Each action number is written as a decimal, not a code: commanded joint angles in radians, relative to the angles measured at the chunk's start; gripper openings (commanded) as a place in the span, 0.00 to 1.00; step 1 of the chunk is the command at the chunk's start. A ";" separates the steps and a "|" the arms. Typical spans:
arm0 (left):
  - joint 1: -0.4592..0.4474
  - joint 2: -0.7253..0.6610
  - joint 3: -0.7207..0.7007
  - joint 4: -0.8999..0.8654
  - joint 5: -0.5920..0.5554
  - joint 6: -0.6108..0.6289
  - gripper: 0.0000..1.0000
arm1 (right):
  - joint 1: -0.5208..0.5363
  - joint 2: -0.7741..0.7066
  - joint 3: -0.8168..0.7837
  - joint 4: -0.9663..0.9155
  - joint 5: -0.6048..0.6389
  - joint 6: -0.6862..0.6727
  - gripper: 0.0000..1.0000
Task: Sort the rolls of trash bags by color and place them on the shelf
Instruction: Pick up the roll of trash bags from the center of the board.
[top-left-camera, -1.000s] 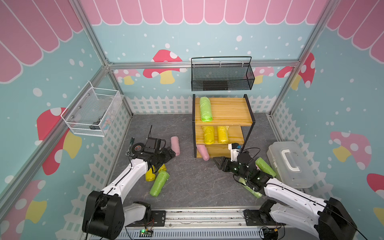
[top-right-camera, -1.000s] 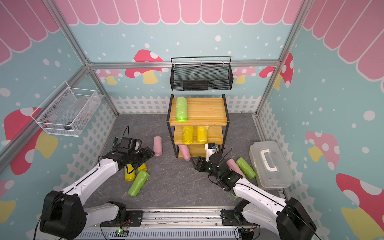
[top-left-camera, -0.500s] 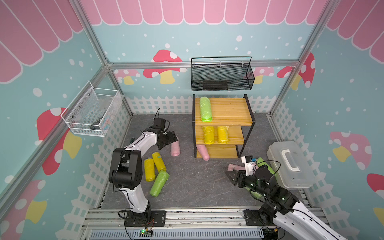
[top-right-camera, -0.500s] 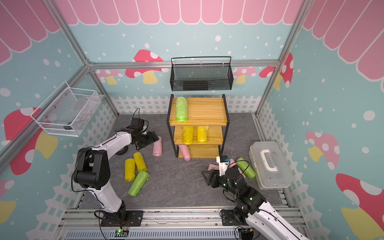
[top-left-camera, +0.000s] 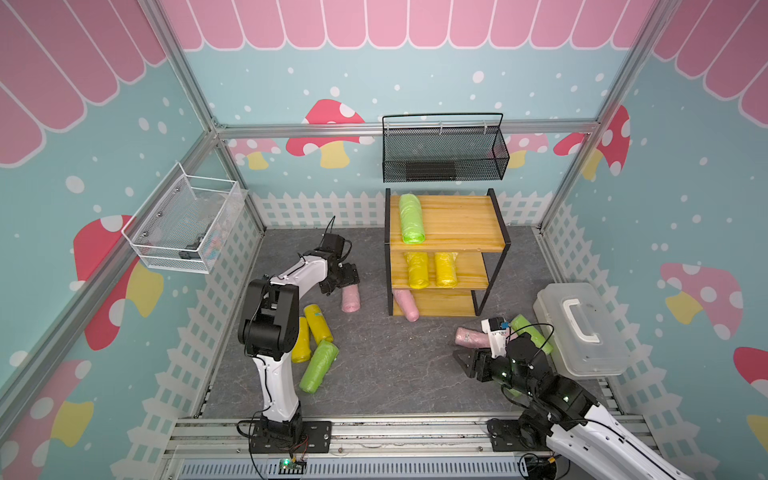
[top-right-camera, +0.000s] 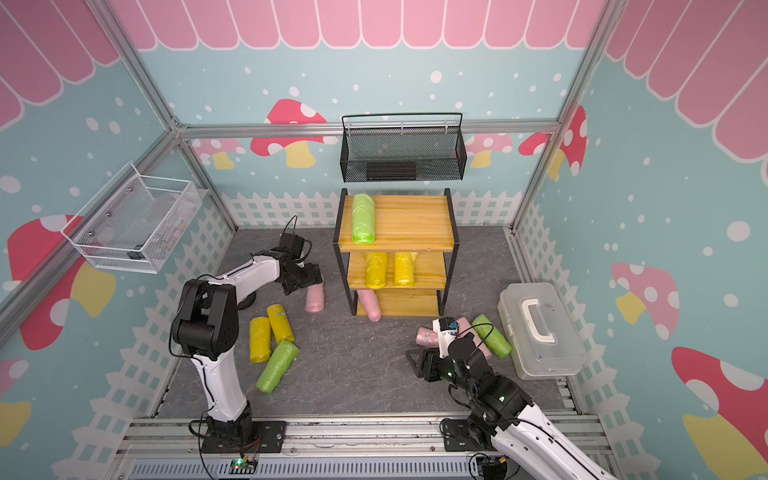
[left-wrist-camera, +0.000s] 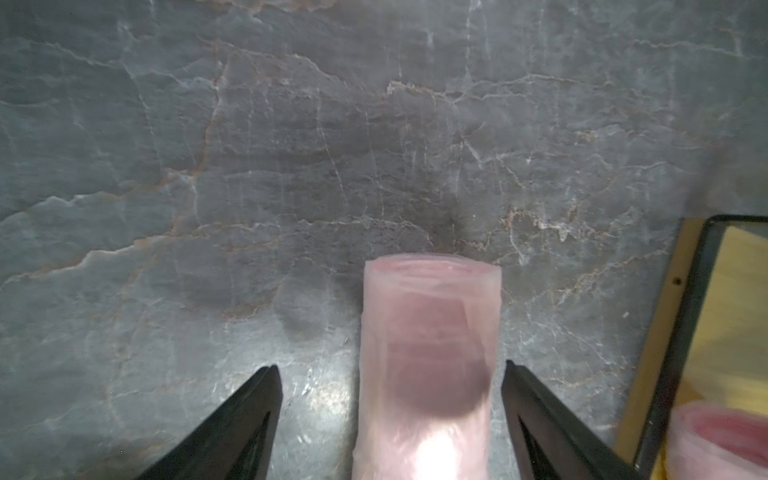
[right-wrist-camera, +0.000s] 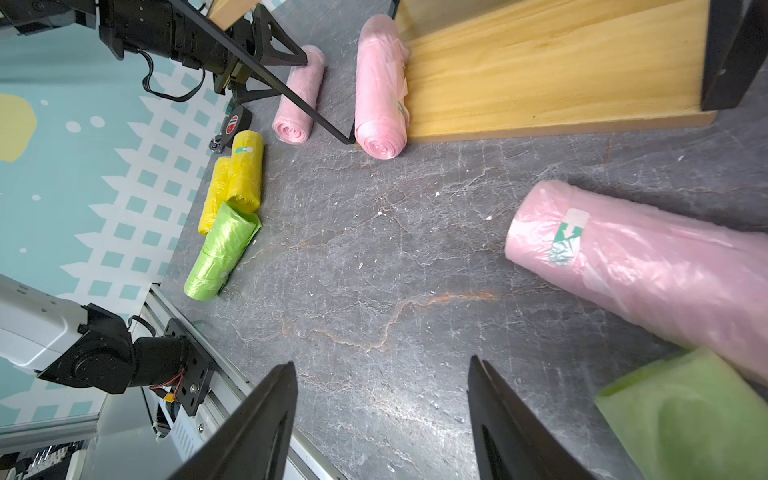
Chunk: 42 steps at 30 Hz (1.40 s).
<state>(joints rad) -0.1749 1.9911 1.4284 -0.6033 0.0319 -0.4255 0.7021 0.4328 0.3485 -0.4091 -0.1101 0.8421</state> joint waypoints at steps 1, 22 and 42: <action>-0.006 0.041 0.045 -0.017 -0.041 0.014 0.83 | 0.005 0.021 0.001 0.019 -0.014 -0.017 0.67; -0.009 0.079 0.017 -0.049 -0.007 -0.070 0.17 | 0.006 -0.020 0.056 -0.141 0.105 -0.019 0.66; -0.227 -0.771 -0.550 0.058 0.128 -0.425 0.00 | 0.005 -0.008 0.260 -0.304 0.067 -0.301 0.92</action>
<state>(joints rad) -0.3637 1.3041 0.9070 -0.5678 0.1619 -0.7345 0.7021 0.3187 0.5735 -0.6891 0.0753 0.5598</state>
